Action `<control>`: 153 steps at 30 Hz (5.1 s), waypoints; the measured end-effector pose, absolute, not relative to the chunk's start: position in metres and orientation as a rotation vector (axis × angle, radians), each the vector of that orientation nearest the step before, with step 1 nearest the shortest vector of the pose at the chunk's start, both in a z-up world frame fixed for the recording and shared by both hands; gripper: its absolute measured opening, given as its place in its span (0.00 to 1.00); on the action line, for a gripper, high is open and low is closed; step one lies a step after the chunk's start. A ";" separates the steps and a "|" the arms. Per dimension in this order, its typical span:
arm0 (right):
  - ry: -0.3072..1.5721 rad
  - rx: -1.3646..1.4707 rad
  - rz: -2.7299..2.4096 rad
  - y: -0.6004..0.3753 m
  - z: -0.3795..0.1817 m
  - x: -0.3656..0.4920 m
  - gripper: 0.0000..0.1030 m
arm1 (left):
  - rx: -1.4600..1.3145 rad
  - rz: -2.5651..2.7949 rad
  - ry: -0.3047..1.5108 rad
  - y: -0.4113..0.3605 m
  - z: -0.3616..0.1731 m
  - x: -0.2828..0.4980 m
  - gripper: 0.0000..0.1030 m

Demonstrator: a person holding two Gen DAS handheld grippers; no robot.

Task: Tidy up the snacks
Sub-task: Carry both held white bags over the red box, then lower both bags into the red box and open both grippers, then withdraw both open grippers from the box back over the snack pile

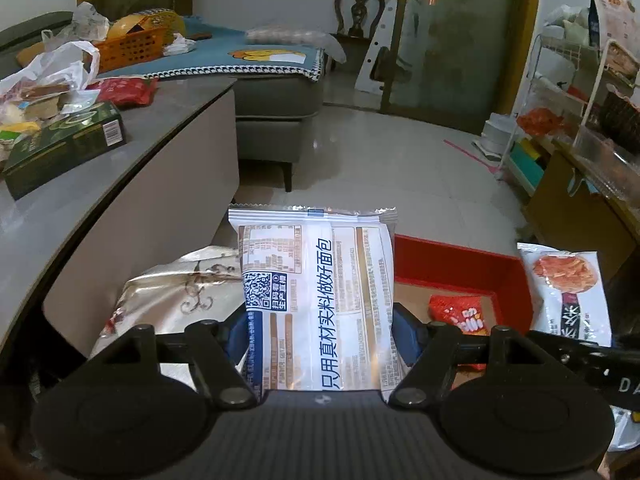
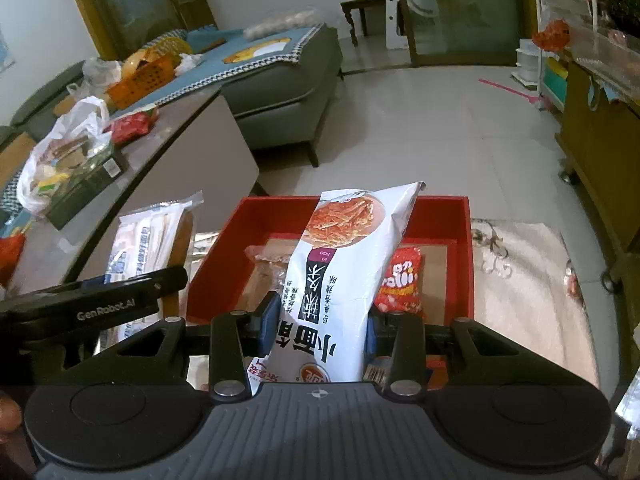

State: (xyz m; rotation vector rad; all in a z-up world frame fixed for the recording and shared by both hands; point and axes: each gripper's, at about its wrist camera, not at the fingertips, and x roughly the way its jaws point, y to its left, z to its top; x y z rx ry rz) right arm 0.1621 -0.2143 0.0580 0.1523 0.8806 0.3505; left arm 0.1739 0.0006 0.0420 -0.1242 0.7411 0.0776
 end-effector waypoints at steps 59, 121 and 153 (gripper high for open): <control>0.979 0.098 0.304 -0.190 0.004 0.236 0.47 | -0.034 0.116 0.804 -0.020 -0.007 0.253 0.61; 0.949 0.088 0.291 -0.209 0.047 0.140 0.72 | 0.086 0.020 0.698 -0.043 0.040 0.137 0.64; 0.992 0.046 0.306 -0.224 0.047 0.038 0.74 | 0.176 -0.037 0.706 -0.062 0.034 0.036 0.64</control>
